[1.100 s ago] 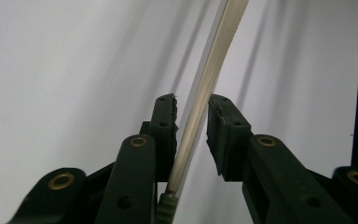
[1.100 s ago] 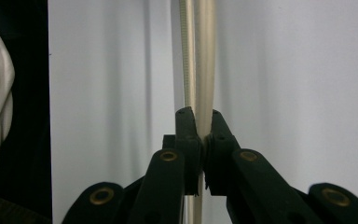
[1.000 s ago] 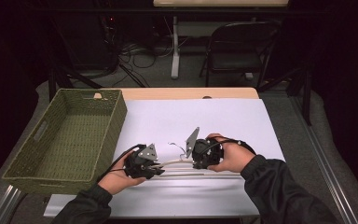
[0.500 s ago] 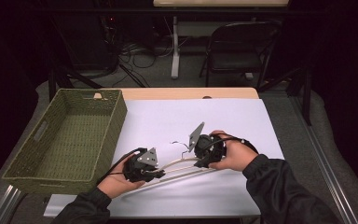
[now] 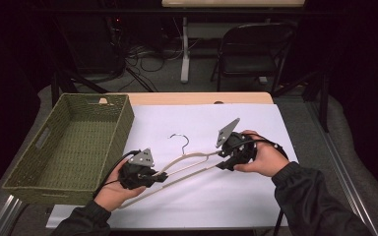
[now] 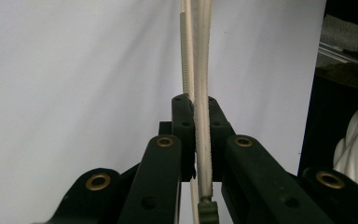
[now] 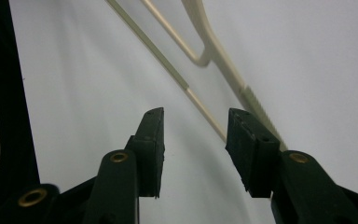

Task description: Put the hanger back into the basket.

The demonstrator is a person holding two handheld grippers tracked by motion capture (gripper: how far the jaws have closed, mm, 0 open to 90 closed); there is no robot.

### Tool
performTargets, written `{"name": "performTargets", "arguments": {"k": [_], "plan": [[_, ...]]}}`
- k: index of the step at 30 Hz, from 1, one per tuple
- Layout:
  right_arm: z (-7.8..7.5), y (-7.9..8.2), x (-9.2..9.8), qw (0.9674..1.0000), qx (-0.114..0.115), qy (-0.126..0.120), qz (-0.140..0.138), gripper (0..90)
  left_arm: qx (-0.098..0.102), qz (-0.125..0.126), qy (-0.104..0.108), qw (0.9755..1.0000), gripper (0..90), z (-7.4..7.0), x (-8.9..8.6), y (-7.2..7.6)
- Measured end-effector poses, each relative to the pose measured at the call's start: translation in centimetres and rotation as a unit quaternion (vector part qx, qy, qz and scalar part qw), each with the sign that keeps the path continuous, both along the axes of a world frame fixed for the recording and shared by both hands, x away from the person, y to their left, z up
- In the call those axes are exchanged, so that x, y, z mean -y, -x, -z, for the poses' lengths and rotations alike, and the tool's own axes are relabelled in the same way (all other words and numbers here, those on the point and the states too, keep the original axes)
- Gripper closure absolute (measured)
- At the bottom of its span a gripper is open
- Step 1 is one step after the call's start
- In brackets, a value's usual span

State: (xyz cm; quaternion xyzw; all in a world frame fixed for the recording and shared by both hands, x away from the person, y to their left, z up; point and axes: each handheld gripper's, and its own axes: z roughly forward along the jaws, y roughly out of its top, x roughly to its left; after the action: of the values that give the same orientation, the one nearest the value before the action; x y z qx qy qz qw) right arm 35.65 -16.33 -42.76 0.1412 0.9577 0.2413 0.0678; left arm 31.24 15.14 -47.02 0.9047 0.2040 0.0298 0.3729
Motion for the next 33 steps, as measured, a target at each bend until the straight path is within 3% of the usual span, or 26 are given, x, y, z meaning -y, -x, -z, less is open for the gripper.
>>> {"name": "performTargets", "arguments": {"k": [5, 11, 12, 13, 16, 17, 18, 19, 21, 24, 26, 27, 28, 29, 30, 31, 32, 33], "plan": [[-0.2, 0.0, 0.6, 1.0000, 0.000, -0.003, 0.008, 55.6, -0.003, -0.024, 0.008, 0.9997, 87.3, -0.9, -0.6, 0.4], [-0.3, 0.0, 1.4, 0.9998, -0.002, -0.004, 0.019, 54.7, 0.009, -0.048, 0.004, 0.9988, 87.3, -3.5, -2.0, 1.2], [-0.3, -0.1, 1.7, 0.9997, 0.001, -0.007, 0.022, 54.7, 0.016, -0.054, 0.004, 0.9984, 87.3, -4.5, -2.7, 1.4], [-0.3, -0.1, 1.7, 0.9997, 0.001, -0.007, 0.022, 54.7, 0.016, -0.054, 0.004, 0.9984, 87.3, -4.5, -2.7, 1.4], [-0.1, 0.0, 2.1, 0.9996, 0.001, -0.003, 0.027, 54.3, 0.042, -0.064, 0.006, 0.9971, 87.3, -7.1, -4.9, 1.8], [-0.1, 0.0, 2.1, 0.9996, 0.001, -0.003, 0.027, 54.3, 0.042, -0.064, 0.006, 0.9971, 87.3, -7.1, -4.9, 1.8], [0.0, 0.0, 2.2, 0.9996, 0.001, 0.000, 0.026, 54.0, 0.052, -0.077, 0.003, 0.9957, 87.3, -8.5, -6.5, 1.5], [0.1, 0.0, 2.2, 0.9996, 0.001, 0.001, 0.027, 53.8, 0.057, -0.085, 0.000, 0.9948, 87.3, -9.1, -7.3, 1.3], [0.3, -0.1, 2.2, 0.9995, 0.000, 0.000, 0.030, 53.6, 0.061, -0.091, -0.004, 0.9940, 87.3, -9.6, -8.1, 1.1], [0.6, -0.2, 2.3, 0.9994, -0.002, 0.002, 0.035, 53.2, 0.066, -0.118, -0.013, 0.9907, 87.3, -10.7, -11.8, -0.4], [0.9, -0.3, 2.4, 0.9993, -0.004, 0.005, 0.037, 53.2, 0.065, -0.139, -0.011, 0.9881, 87.3, -10.7, -14.0, -1.3], [0.9, -0.3, 2.4, 0.9993, -0.004, 0.005, 0.037, 53.2, 0.065, -0.139, -0.011, 0.9881, 87.3, -10.7, -14.0, -1.3], [1.1, -0.5, 2.4, 0.9992, -0.005, 0.007, 0.040, 53.2, 0.060, -0.162, -0.005, 0.9850, 87.3, -10.6, -16.3, -2.2], [1.1, -0.5, 2.4, 0.9992, -0.005, 0.007, 0.040, 53.2, 0.060, -0.162, -0.005, 0.9850, 87.3, -10.6, -16.3, -2.2], [1.3, -0.6, 2.3, 0.9991, -0.007, 0.009, 0.040, 53.2, 0.064, -0.177, -0.003, 0.9820, 87.3, -10.3, -18.6, -3.0], [1.3, -0.6, 2.3, 0.9991, -0.007, 0.009, 0.040, 53.2, 0.064, -0.177, -0.003, 0.9820, 87.3, -10.3, -18.6, -3.0], [1.3, -0.6, 2.3, 0.9991, -0.008, 0.009, 0.041, 53.2, 0.064, -0.184, -0.002, 0.9807, 87.3, -10.2, -19.6, -3.3], [1.4, -0.7, 2.2, 0.9991, -0.009, 0.010, 0.040, 53.3, 0.072, -0.196, -0.002, 0.9780, 87.3, -10.0, -21.0, -3.8]]}}
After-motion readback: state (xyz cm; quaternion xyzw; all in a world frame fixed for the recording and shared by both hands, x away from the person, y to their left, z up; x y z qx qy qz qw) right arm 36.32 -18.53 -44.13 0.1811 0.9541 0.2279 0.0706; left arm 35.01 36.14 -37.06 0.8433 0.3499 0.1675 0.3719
